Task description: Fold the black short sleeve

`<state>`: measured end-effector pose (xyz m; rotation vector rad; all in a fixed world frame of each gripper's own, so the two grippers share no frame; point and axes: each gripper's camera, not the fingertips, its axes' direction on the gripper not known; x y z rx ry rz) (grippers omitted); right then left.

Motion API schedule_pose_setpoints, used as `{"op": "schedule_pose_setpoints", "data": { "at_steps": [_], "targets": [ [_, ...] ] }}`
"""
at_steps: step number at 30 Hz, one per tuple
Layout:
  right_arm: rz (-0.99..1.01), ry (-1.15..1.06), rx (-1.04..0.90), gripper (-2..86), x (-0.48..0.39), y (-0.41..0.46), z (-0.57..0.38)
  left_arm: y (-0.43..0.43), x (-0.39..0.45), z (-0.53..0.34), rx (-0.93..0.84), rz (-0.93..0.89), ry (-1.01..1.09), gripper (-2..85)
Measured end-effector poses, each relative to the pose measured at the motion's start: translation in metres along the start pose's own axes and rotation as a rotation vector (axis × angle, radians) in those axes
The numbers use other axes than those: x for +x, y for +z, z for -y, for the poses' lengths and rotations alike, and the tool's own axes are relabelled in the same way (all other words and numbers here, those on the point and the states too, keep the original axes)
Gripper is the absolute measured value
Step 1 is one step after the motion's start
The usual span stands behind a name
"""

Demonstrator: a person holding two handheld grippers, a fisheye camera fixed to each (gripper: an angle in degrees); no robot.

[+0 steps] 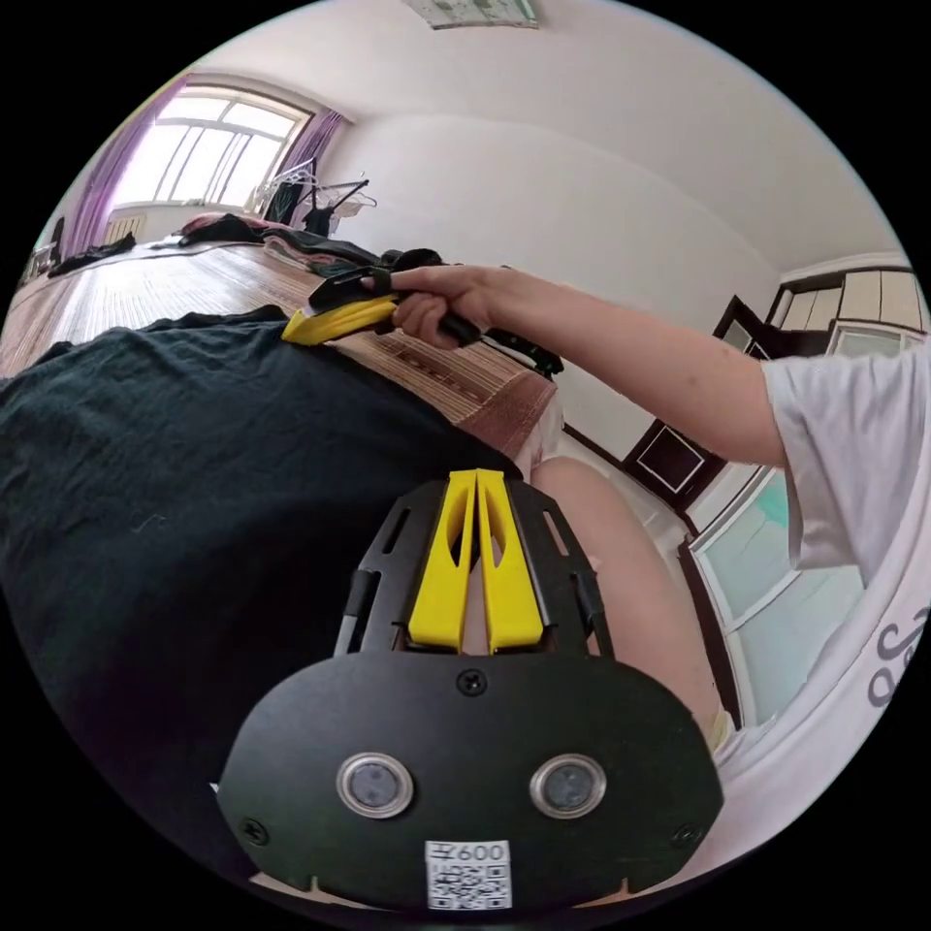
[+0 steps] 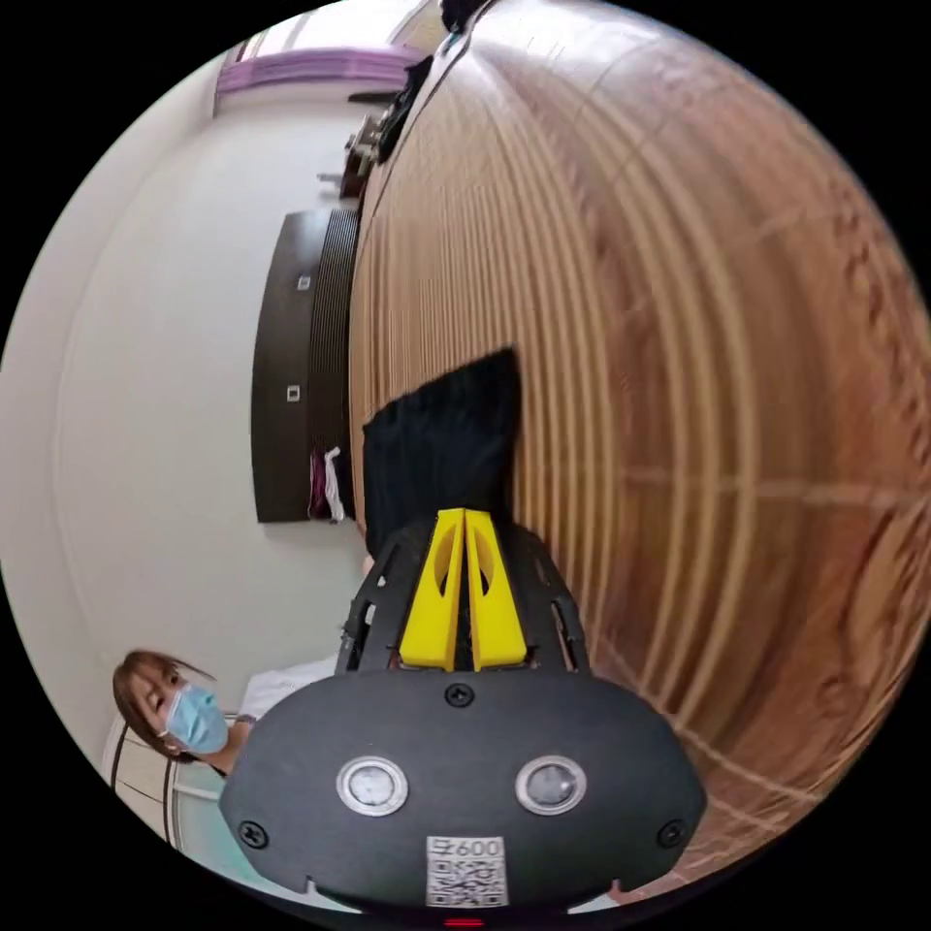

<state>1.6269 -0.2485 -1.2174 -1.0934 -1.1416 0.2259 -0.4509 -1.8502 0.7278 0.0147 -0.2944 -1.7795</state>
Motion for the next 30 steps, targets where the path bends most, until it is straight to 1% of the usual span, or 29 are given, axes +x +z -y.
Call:
{"op": "schedule_pose_setpoints", "data": {
  "at_steps": [2,4,5,6,7,8,9,10,11,12,13,14,16,18,19,20,21,22,23,24,25,26,27,28,29,30],
  "targets": [
    [-0.099,0.045,0.167,-0.8,-0.008,-0.021,0.019,0.01,0.014,0.004,0.002,0.007,0.012,0.7],
    [-0.137,0.069,0.261,-0.8,-0.018,-0.031,0.025,0.018,0.024,0.008,0.007,0.002,0.011,0.7],
    [-0.151,0.046,0.311,-0.8,-0.031,-0.032,0.024,0.023,0.031,0.01,0.008,0.003,0.014,0.7],
    [-0.15,0.007,0.324,-0.8,-0.04,-0.03,0.023,0.026,0.035,0.012,0.009,0.004,0.016,0.7],
    [-0.13,-0.08,0.31,-0.8,-0.058,-0.019,0.023,0.032,0.043,0.015,0.012,0.008,0.021,0.7],
    [-0.084,-0.163,0.233,-0.8,-0.074,0.001,0.025,0.038,0.052,0.018,0.017,0.011,0.026,0.7],
    [-0.054,-0.195,0.173,-0.8,-0.08,0.014,0.027,0.041,0.056,0.019,0.02,0.013,0.028,0.7],
    [0.005,-0.237,0.039,-0.8,-0.091,0.044,0.031,0.047,0.065,0.023,0.022,0.017,0.031,0.7],
    [0.038,-0.25,-0.09,-0.8,-0.099,0.077,0.033,0.053,0.074,0.028,0.023,0.02,0.035,0.7],
    [0.054,-0.249,-0.156,-0.8,-0.102,0.095,0.033,0.056,0.079,0.03,0.024,0.021,0.036,0.7],
    [0.084,-0.231,-0.296,-0.8,-0.104,0.132,0.031,0.062,0.088,0.035,0.023,0.019,0.036,0.7],
    [0.088,-0.224,-0.39,-0.8,-0.104,0.158,0.03,0.069,0.096,0.041,0.021,0.015,0.033,0.7],
    [0.059,-0.194,-0.393,-0.8,-0.098,0.171,0.037,0.079,0.11,0.049,0.022,0.01,0.029,0.7],
    [0.075,-0.13,-0.292,-0.8,-0.085,0.159,0.058,0.089,0.126,0.058,0.026,0.02,0.04,0.7],
    [0.113,-0.074,-0.179,-0.8,-0.072,0.141,0.073,0.096,0.138,0.064,0.029,0.03,0.049,0.7],
    [0.126,0.009,-0.024,-0.8,-0.056,0.117,0.085,0.103,0.149,0.071,0.03,0.037,0.056,0.7],
    [0.141,0.041,0.064,-0.8,-0.05,0.104,0.087,0.107,0.155,0.075,0.029,0.038,0.056,0.7],
    [0.137,0.099,0.196,-0.8,-0.043,0.085,0.088,0.114,0.164,0.083,0.029,0.034,0.053,0.7],
    [0.042,0.137,0.337,-0.8,-0.046,0.07,0.082,0.121,0.174,0.091,0.03,0.028,0.051,0.7],
    [-0.036,0.146,0.411,-0.8,-0.053,0.065,0.077,0.124,0.179,0.095,0.034,0.027,0.052,0.7],
    [-0.192,0.119,0.516,-0.8,-0.073,0.062,0.066,0.131,0.191,0.101,0.047,0.033,0.066,0.7],
    [-0.304,0.041,0.556,-0.8,-0.098,0.069,0.06,0.138,0.204,0.109,0.06,0.047,0.079,0.7],
    [-0.342,-0.01,0.553,-0.8,-0.111,0.076,0.058,0.141,0.211,0.113,0.064,0.052,0.075,0.7],
    [-0.374,-0.122,0.501,-0.8,-0.136,0.098,0.057,0.146,0.221,0.125,0.065,0.048,0.037,0.7],
    [-0.357,-0.232,0.404,-0.8,-0.158,0.124,0.058,0.148,0.228,0.141,0.053,0.029,-0.043,0.7],
    [-0.336,-0.279,0.343,-0.8,-0.167,0.138,0.058,0.147,0.231,0.149,0.05,0.019,-0.093,0.7]
  ]
}}
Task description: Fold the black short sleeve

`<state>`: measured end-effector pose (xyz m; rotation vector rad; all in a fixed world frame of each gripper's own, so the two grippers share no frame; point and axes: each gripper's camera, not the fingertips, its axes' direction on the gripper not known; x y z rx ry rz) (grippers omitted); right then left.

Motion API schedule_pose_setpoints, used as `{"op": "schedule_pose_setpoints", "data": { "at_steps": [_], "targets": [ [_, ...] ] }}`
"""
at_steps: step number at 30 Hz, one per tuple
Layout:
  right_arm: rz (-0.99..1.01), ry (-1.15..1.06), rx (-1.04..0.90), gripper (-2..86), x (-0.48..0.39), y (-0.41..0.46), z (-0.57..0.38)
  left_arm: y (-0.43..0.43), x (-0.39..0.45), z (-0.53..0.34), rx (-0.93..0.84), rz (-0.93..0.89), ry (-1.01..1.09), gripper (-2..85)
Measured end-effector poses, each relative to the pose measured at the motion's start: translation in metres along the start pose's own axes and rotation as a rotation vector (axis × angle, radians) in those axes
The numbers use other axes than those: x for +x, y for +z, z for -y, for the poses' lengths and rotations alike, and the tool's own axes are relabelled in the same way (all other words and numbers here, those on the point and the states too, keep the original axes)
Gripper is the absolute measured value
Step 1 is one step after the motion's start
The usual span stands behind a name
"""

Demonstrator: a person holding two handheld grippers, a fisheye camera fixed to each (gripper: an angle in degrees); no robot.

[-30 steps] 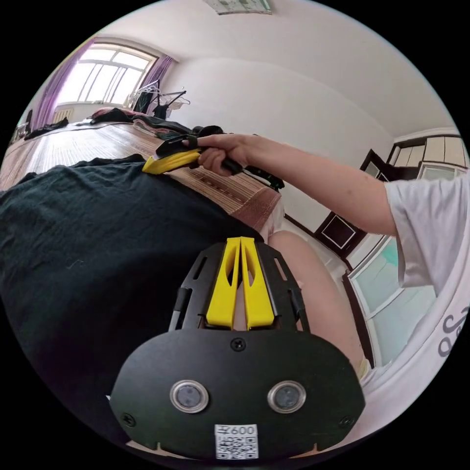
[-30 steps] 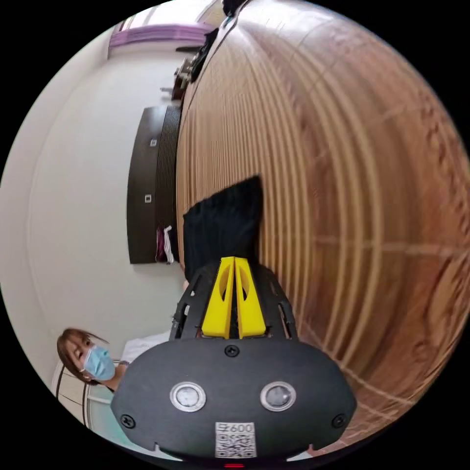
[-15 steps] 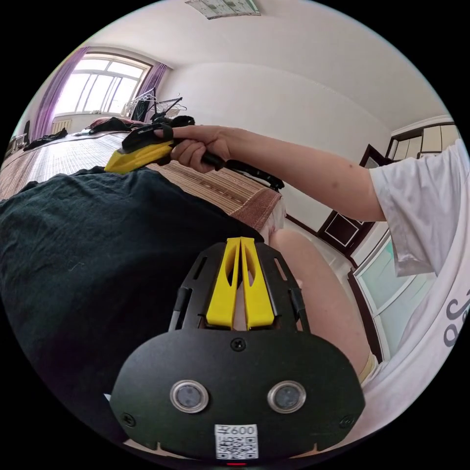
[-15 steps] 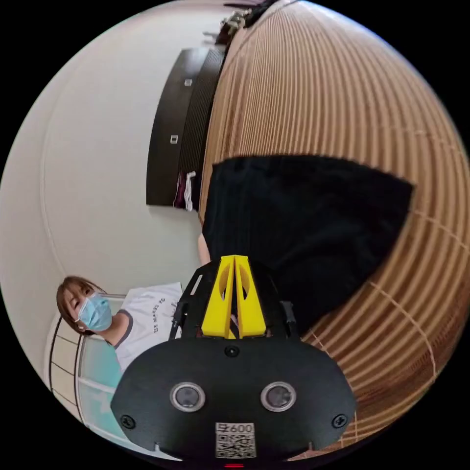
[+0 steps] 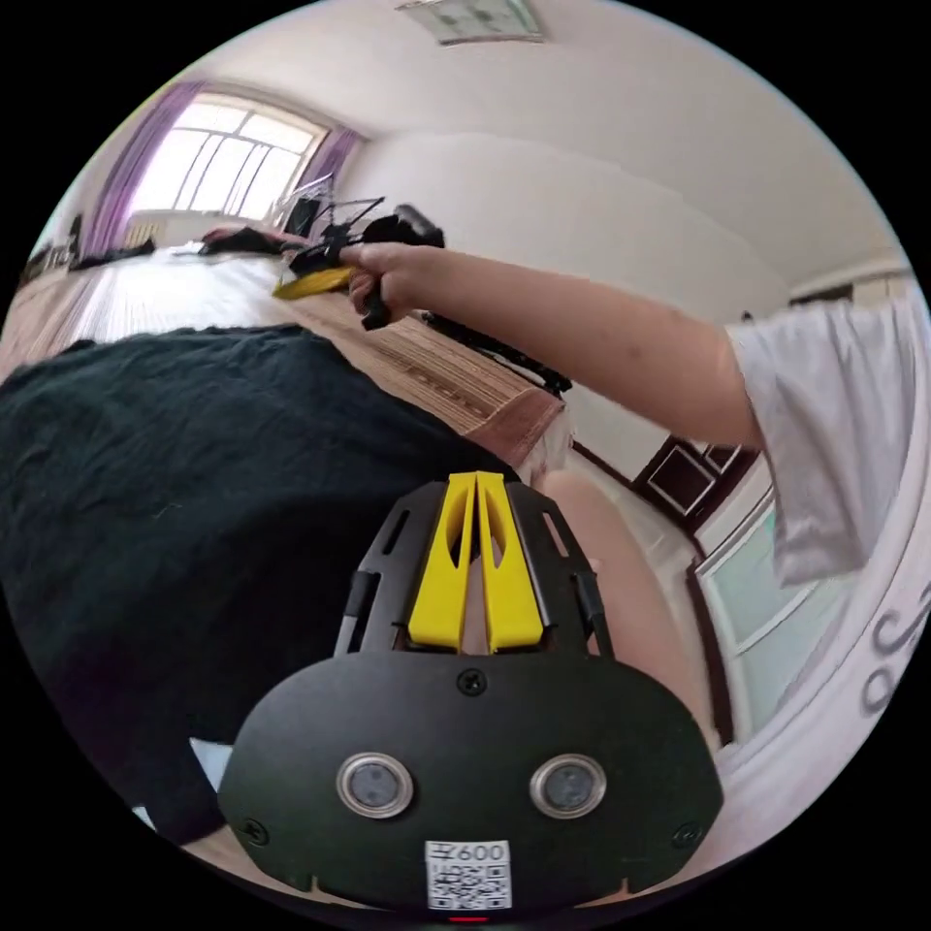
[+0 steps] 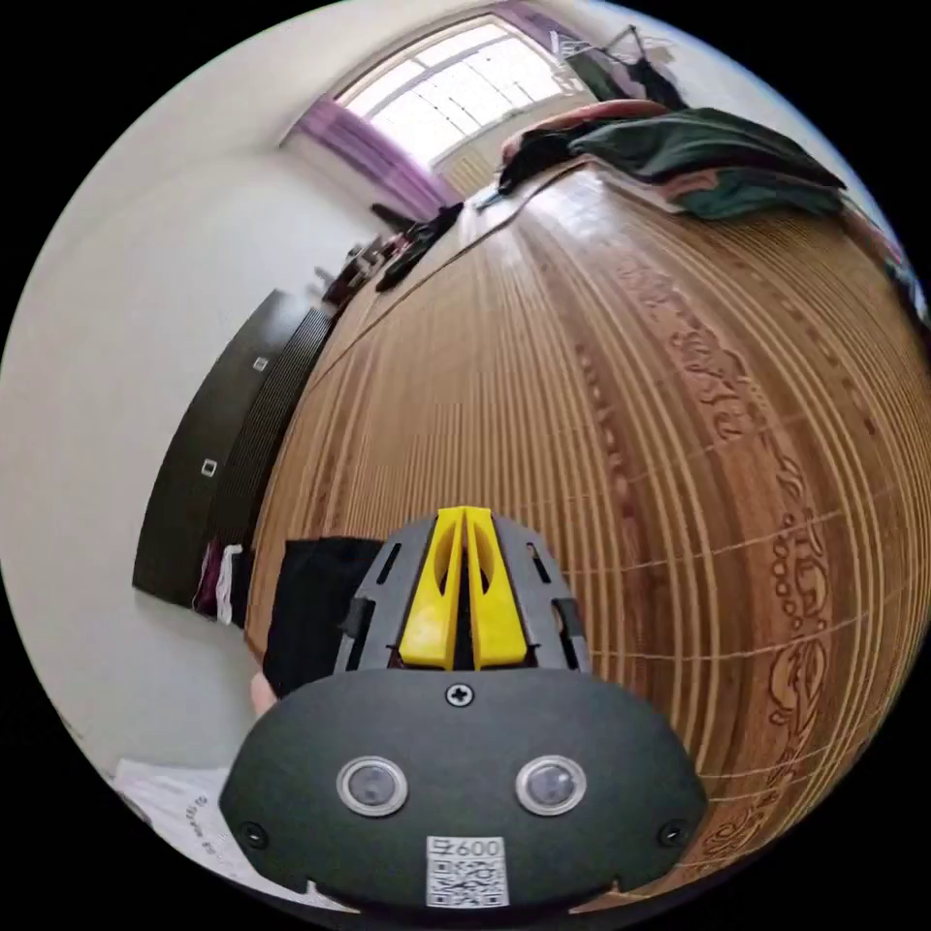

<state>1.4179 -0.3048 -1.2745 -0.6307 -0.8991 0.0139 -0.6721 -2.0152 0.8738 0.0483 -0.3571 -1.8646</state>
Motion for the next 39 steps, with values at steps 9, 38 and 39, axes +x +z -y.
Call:
{"op": "schedule_pose_setpoints", "data": {
  "at_steps": [9,38,39],
  "targets": [
    [0.287,-0.073,-0.331,-0.9,-0.052,0.139,-0.015,-0.111,-0.047,0.206,-0.084,0.363,-0.028,0.7],
    [0.047,-0.34,-0.12,-0.9,0.081,0.217,-0.01,-0.336,-0.019,0.273,0.061,0.19,-0.56,0.3],
    [0.097,-0.376,-0.164,-0.9,0.069,0.23,-0.012,-0.337,-0.01,0.269,0.028,0.162,-0.56,0.3]
  ]
}}
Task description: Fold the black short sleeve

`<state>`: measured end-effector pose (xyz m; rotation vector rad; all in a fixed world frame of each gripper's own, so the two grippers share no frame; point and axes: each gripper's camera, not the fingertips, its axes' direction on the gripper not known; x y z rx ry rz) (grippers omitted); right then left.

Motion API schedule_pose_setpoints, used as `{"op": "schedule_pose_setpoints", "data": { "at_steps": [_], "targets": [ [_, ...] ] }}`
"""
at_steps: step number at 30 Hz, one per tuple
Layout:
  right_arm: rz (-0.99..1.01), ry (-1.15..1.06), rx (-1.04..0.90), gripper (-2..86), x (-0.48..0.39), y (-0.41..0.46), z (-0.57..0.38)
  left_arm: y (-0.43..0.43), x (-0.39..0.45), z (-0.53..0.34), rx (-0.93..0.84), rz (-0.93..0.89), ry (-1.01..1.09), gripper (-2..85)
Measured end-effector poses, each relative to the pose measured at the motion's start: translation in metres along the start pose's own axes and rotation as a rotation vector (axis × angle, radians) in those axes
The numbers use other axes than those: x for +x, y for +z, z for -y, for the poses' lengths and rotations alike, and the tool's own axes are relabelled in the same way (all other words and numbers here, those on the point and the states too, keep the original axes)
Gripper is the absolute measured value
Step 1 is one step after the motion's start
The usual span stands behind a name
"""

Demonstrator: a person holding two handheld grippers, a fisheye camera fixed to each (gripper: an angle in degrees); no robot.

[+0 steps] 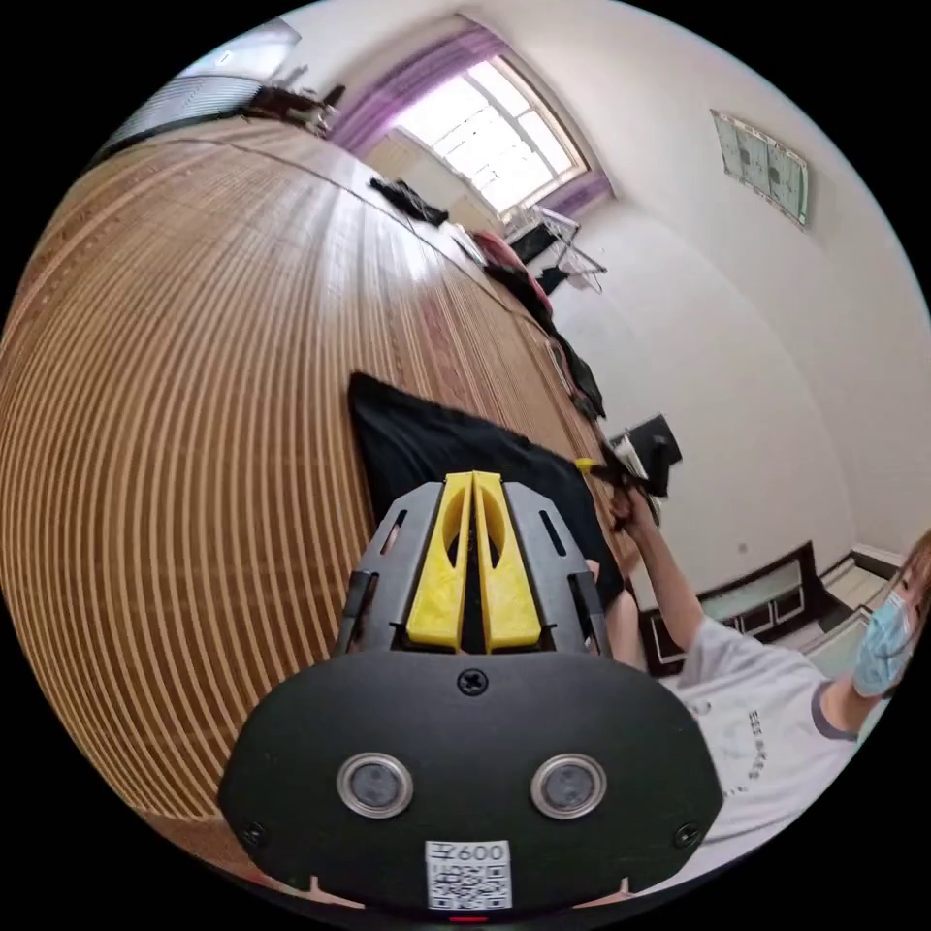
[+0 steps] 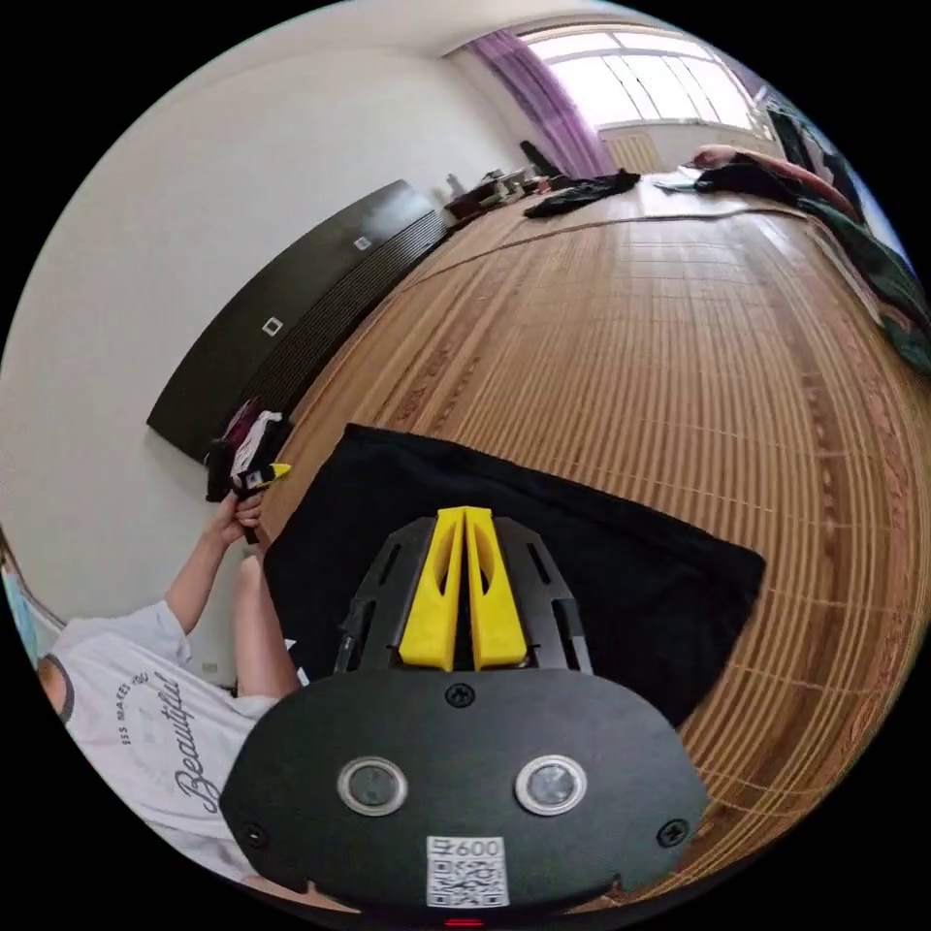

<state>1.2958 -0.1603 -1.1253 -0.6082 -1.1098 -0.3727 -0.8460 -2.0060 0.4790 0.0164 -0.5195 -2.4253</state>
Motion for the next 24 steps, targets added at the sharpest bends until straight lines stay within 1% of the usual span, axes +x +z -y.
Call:
{"op": "schedule_pose_setpoints", "data": {
  "at_steps": [2,3,5,6,7,8,9,11,13,14,16,18,20,22,23,24],
  "targets": [
    [0.216,-0.104,-0.169,-0.9,-0.038,0.072,0.019,-0.007,0.018,-0.032,-0.131,-0.011,0.012,0.2],
    [0.26,-0.123,-0.203,-0.9,-0.048,0.092,0.021,-0.009,0.02,-0.039,-0.153,-0.013,0.002,0.2],
    [0.37,-0.158,-0.31,-0.9,-0.078,0.169,0.026,-0.011,0.026,-0.058,-0.216,-0.062,-0.011,0.1],
    [0.387,-0.169,-0.339,-0.9,-0.084,0.189,0.027,-0.011,0.027,-0.06,-0.231,-0.055,-0.01,0.1],
    [0.411,-0.198,-0.412,-0.9,-0.094,0.226,0.028,-0.012,0.027,-0.064,-0.265,0.002,0.003,0.1],
    [0.425,-0.223,-0.466,-0.9,-0.101,0.257,0.028,-0.014,0.026,-0.067,-0.309,0.096,0.012,0.1],
    [0.428,-0.225,-0.482,-0.9,-0.102,0.27,0.028,-0.016,0.025,-0.068,-0.321,0.135,0.019,0.1],
    [0.487,-0.195,-0.517,-0.9,-0.092,0.312,0.032,-0.025,0.013,-0.074,-0.306,0.088,-0.032,0.0],
    [0.523,-0.145,-0.552,-0.8,-0.07,0.338,0.036,-0.027,0.011,-0.077,-0.318,0.089,-0.001,0.1],
    [0.488,-0.119,-0.583,-0.8,-0.053,0.351,0.04,-0.028,0.009,-0.078,-0.321,0.09,0.009,0.1],
    [0.461,-0.11,-0.593,-0.9,-0.022,0.361,0.049,-0.032,0.005,-0.083,-0.317,0.093,0.019,0.1],
    [0.452,-0.04,-0.549,-0.9,0.016,0.362,0.064,-0.036,0.001,-0.091,-0.296,0.09,0.031,0.1],
    [0.421,0.045,-0.456,-0.8,0.066,0.358,0.087,-0.044,-0.011,-0.104,-0.254,0.063,0.021,0.1],
    [0.403,0.081,-0.391,-0.8,0.096,0.356,0.102,-0.048,-0.018,-0.115,-0.225,0.055,0.02,0.1],
    [0.319,0.104,-0.354,-0.8,0.114,0.355,0.11,-0.05,-0.023,-0.122,-0.209,0.054,0.022,0.1],
    [0.286,0.105,-0.337,-0.8,0.122,0.354,0.114,-0.052,-0.025,-0.125,-0.203,0.054,0.022,0.1]
  ]
}}
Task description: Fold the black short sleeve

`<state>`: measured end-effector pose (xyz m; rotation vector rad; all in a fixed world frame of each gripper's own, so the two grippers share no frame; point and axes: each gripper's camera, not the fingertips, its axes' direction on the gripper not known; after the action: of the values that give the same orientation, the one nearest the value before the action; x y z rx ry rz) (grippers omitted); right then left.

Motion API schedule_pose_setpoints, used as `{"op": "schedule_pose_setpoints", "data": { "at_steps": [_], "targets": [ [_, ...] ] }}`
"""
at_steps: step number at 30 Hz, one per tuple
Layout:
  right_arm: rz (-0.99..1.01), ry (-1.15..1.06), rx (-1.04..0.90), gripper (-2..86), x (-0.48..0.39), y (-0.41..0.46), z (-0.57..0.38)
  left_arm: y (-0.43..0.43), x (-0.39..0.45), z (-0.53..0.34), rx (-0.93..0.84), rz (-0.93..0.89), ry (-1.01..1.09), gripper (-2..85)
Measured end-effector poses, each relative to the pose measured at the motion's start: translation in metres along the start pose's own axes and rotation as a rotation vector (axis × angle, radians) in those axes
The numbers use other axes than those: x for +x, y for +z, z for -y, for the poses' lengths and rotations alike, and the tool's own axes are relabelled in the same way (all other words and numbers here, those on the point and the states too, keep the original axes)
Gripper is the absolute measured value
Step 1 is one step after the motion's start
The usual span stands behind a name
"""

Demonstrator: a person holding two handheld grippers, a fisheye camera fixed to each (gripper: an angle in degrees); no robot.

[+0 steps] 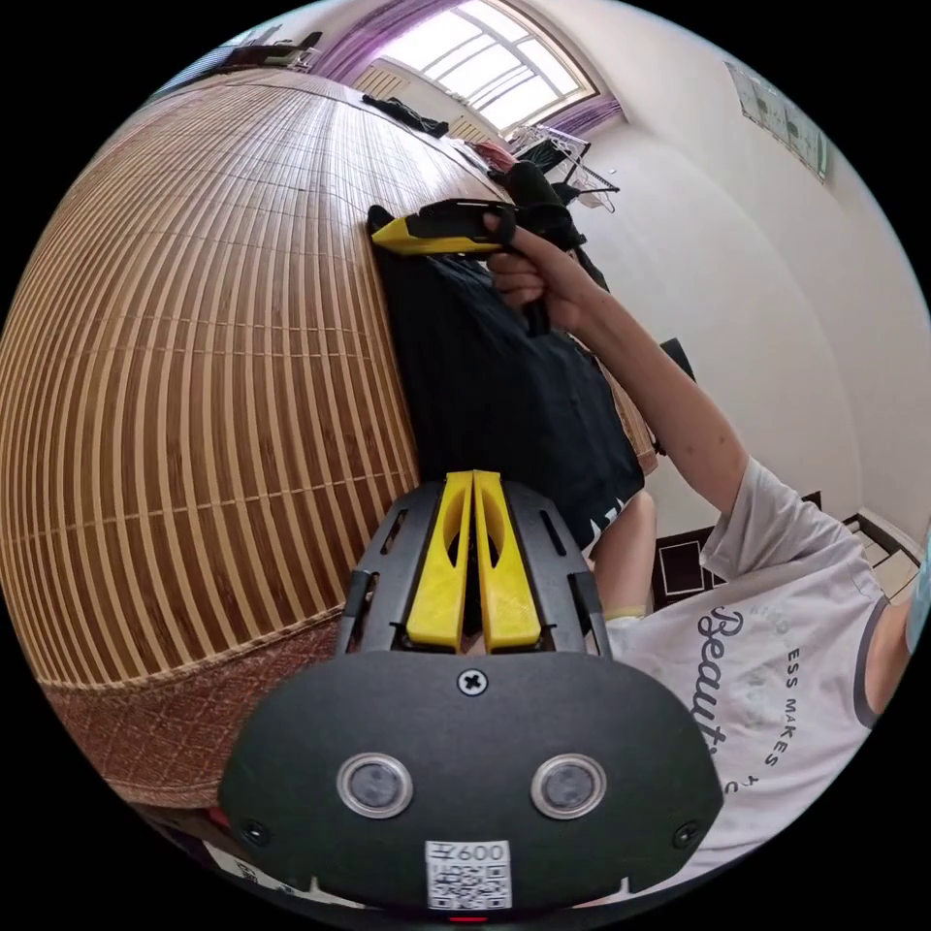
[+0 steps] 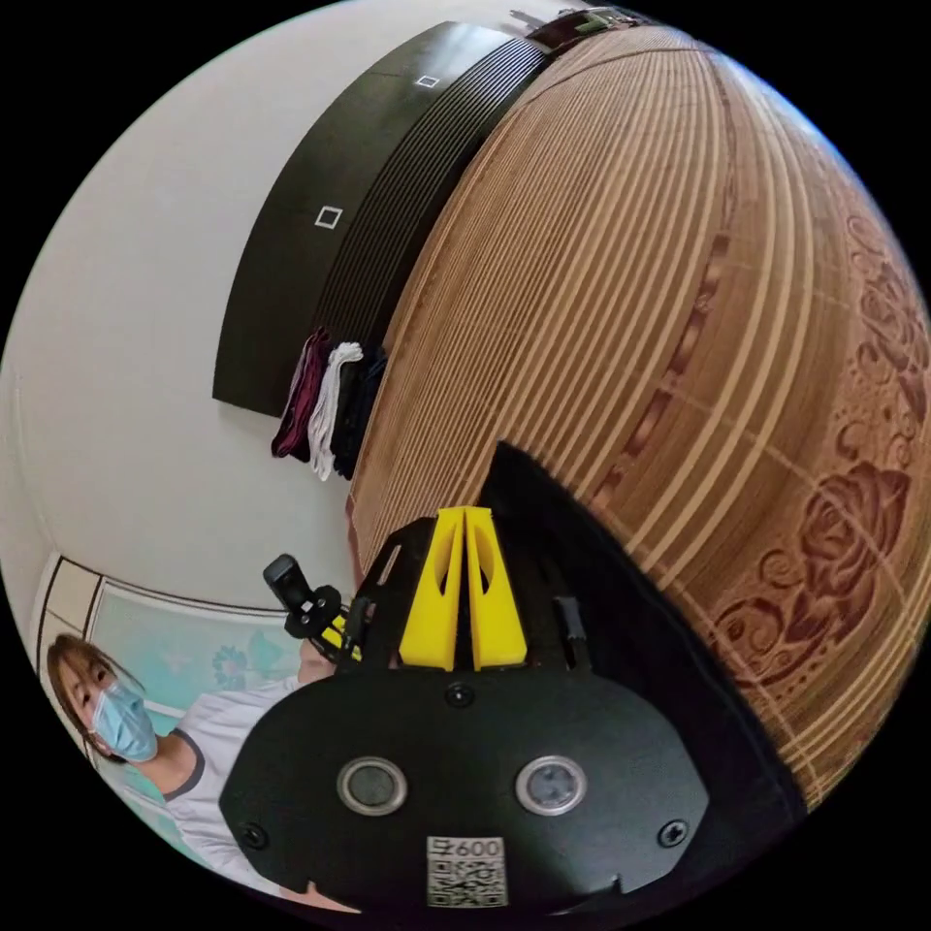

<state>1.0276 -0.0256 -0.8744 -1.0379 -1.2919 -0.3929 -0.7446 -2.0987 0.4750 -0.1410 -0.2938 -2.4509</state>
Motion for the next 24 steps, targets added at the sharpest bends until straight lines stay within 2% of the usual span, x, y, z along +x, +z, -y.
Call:
{"op": "schedule_pose_setpoints", "data": {
  "at_steps": [6,9,12,15,18,20,23,24],
  "targets": [
    [-0.111,0.0,0.163,-0.8,0.045,-0.02,-0.009,0.004,-0.017,-0.031,0.029,0.041,0.022,0.2],
    [-0.097,-0.126,0.185,-0.8,0.042,-0.026,-0.054,0.009,-0.028,-0.051,0.053,0.061,0.029,0.2],
    [-0.111,-0.259,0.109,-0.8,0.028,-0.015,-0.141,0.016,-0.038,-0.077,0.114,0.089,0.03,0.2],
    [-0.218,-0.359,0.117,-0.8,0.006,-0.009,-0.268,0.029,-0.031,-0.115,0.225,0.214,0.106,0.2],
    [-0.416,-0.495,0.256,-0.8,-0.013,-0.001,-0.407,0.056,0.003,-0.162,0.339,0.526,0.317,0.3],
    [-0.666,-0.621,0.449,-0.8,-0.022,0.014,-0.511,0.087,0.04,-0.197,0.385,0.907,0.485,0.5],
    [-0.843,-0.437,0.727,-0.8,0.0,0.022,-0.6,0.143,0.073,-0.257,0.554,1.221,0.774,0.6],
    [-0.828,-0.414,0.741,-0.8,0.007,0.022,-0.611,0.153,0.077,-0.266,0.571,1.225,0.8,0.6]
  ]
}}
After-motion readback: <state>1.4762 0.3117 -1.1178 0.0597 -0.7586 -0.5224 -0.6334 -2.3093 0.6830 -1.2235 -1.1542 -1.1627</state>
